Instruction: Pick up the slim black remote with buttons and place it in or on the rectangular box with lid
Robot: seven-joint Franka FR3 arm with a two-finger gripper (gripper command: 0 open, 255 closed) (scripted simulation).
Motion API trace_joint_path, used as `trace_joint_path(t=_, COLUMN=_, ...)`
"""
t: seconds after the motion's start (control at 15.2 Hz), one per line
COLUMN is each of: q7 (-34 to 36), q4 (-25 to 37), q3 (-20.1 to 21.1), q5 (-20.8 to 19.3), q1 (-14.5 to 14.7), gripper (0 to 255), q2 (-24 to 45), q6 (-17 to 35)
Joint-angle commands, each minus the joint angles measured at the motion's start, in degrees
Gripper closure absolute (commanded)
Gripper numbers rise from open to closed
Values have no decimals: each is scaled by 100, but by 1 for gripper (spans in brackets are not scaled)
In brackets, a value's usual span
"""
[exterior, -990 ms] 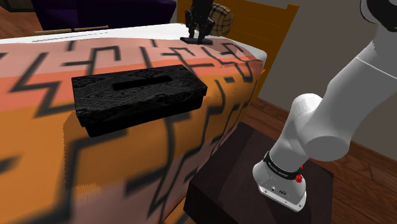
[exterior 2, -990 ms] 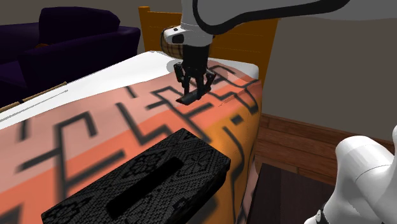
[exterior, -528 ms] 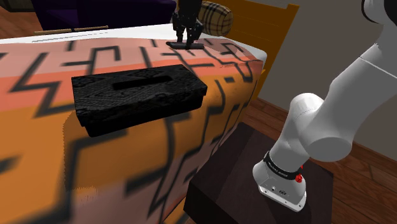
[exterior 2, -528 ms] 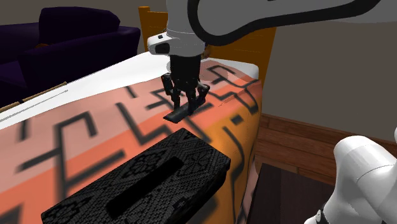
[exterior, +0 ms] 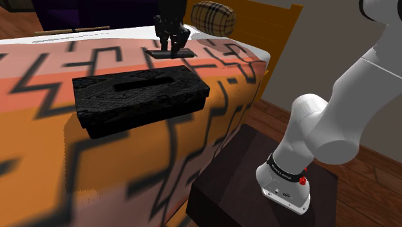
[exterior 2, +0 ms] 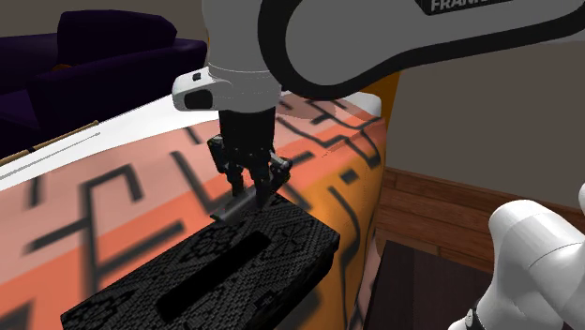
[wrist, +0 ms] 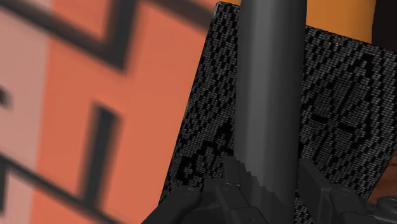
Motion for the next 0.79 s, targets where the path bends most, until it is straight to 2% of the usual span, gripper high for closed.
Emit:
trace_joint_path(t=0.0, q7=273, q4=147, q3=163, q5=30, q1=113, gripper=255, q2=121, q6=-37)
trace_joint_path(t=0.46, q7=1150, q4=630, q3=678, q5=83, q1=493, gripper=255, q2=597, q6=-81)
trace_joint_path(t=0.73, q7=1161, q4=307, q3=676, q5=79, q1=492, gripper=255, q2=583, q6=229)
